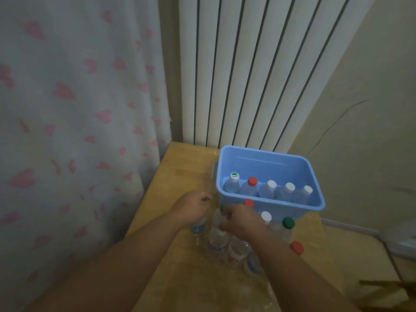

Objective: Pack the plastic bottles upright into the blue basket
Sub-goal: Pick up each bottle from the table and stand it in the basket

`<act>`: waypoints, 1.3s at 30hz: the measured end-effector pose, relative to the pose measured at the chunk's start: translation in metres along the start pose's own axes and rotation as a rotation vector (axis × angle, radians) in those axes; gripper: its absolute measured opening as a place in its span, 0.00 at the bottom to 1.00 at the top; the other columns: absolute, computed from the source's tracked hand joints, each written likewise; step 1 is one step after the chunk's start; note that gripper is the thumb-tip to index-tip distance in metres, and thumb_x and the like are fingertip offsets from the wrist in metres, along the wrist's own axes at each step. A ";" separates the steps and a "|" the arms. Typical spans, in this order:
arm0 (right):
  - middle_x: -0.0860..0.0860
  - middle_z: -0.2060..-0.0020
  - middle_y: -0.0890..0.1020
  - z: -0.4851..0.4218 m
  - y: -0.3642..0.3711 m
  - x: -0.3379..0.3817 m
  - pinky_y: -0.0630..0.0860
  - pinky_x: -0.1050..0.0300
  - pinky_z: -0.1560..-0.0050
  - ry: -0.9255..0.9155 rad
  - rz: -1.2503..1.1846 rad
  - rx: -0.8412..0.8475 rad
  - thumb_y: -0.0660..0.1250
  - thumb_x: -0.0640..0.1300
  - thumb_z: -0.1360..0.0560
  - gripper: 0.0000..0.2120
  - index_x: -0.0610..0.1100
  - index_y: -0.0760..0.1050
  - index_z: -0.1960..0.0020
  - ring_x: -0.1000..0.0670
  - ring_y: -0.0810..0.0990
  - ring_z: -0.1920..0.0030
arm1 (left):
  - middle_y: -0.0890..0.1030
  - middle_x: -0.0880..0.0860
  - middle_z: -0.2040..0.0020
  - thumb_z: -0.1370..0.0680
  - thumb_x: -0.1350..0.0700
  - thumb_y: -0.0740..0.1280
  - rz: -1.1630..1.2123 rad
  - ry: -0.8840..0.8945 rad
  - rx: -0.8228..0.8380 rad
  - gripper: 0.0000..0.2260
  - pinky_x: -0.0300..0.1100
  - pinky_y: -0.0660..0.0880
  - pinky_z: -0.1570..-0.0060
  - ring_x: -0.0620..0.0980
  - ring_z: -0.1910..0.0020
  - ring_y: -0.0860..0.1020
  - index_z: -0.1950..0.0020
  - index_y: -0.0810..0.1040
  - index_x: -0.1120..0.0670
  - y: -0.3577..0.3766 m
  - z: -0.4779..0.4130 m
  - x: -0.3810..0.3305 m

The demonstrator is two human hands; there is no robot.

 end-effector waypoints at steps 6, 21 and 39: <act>0.49 0.48 0.80 0.005 0.027 0.012 0.77 0.52 0.45 -0.024 0.191 0.045 0.68 0.49 0.28 0.13 0.51 0.76 0.43 0.47 0.79 0.49 | 0.79 0.50 0.35 0.23 0.58 0.65 -0.018 -0.004 0.097 0.18 0.40 0.73 0.41 0.48 0.39 0.77 0.34 0.78 0.50 0.013 0.012 0.016; 0.51 0.64 0.79 0.027 -0.066 0.051 0.75 0.55 0.61 -0.071 0.011 -0.276 0.65 0.54 0.29 0.08 0.50 0.78 0.59 0.50 0.77 0.60 | 0.82 0.49 0.40 0.34 0.59 0.73 0.314 0.116 0.356 0.26 0.48 0.78 0.42 0.47 0.42 0.80 0.36 0.76 0.49 0.017 0.033 -0.012; 0.55 0.57 0.81 0.053 -0.165 0.098 0.74 0.56 0.58 -0.212 -0.282 -0.624 0.66 0.55 0.25 0.12 0.50 0.79 0.47 0.53 0.78 0.56 | 0.83 0.48 0.41 0.25 0.56 0.72 0.721 0.243 0.272 0.18 0.52 0.75 0.36 0.49 0.39 0.79 0.37 0.75 0.42 -0.061 0.006 -0.080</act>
Point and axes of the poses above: each hand's wrist, its own z-axis away from the middle knuckle, its own y-axis out of the palm, x = y × z, the point moved 9 cm from there along -z, towards the middle knuckle
